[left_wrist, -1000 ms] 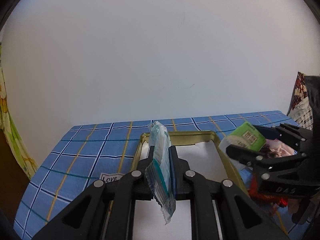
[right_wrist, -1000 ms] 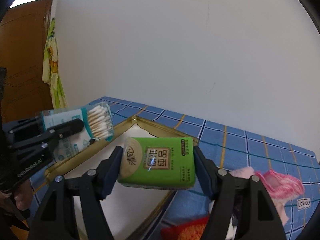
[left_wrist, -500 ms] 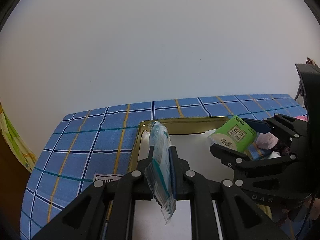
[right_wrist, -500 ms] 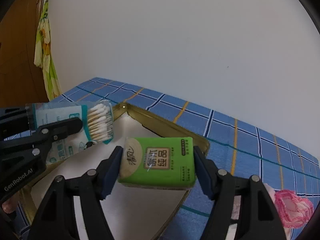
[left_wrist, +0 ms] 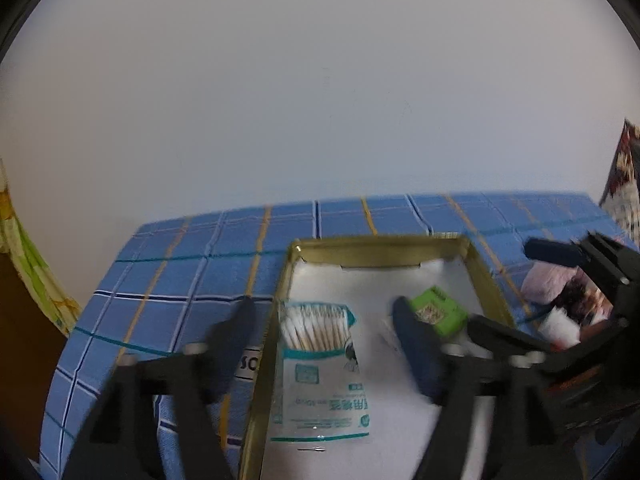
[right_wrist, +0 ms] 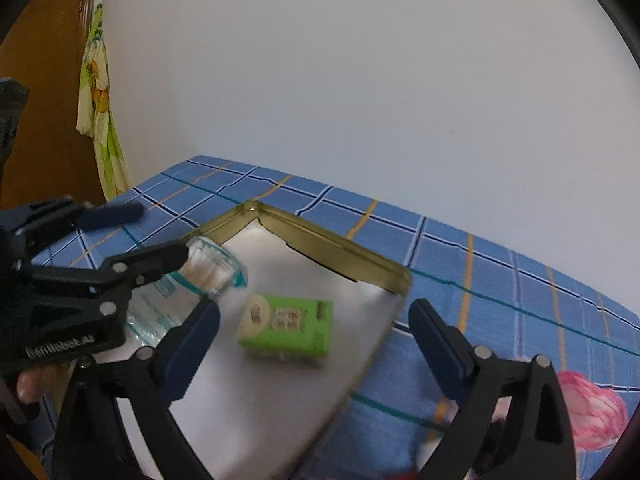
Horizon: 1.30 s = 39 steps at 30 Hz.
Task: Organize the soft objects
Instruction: 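Lower both packs into the gold tin and open both tools, then grasp the red embroidered pouch with the right tool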
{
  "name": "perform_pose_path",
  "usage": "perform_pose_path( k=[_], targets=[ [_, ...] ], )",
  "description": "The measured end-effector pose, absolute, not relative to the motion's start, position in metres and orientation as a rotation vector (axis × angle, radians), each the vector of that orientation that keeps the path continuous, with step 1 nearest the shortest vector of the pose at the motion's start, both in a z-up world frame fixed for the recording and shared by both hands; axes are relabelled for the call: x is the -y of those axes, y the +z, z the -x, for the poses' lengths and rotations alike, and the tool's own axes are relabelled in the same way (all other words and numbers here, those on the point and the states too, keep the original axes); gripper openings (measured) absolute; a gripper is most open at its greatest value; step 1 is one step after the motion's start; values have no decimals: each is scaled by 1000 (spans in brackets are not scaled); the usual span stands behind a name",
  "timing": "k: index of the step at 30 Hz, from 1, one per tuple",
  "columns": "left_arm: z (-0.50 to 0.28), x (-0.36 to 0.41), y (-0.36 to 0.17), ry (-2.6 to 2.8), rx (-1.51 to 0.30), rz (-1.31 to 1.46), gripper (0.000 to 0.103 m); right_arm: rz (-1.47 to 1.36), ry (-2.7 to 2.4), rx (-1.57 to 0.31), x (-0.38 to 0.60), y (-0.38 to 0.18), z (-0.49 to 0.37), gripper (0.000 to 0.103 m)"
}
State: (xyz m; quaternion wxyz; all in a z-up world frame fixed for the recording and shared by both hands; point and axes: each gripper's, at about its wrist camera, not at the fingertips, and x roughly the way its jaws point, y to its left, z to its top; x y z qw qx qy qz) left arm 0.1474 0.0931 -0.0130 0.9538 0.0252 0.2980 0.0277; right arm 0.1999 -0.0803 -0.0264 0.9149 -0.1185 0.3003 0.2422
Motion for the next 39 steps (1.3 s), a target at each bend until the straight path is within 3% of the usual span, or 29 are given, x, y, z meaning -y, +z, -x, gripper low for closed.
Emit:
perform_pose_path(
  k=[8,15,32,36,38,39],
  targets=[
    [-86,-72,-8,-8,-485,16,76,140,444,-554,165,-3,-148,101],
    [-52,-42,-28,24,-476,21,77,156,447,-601,183,-27,-115,100],
    [-42,-35,-54,74,-478,-9,77,287,458,-783,146,-86,-121,83],
    [-46,-31,-56,62,-506,-32,77,311,447,-855,137,-98,-130,75],
    [-47,-32,-56,57,-510,-25,77,301,434,-837,139,-96,-129,41],
    [-48,-33,-57,58,-515,-19,77,303,432,-841,139,-96,-129,40]
  ],
)
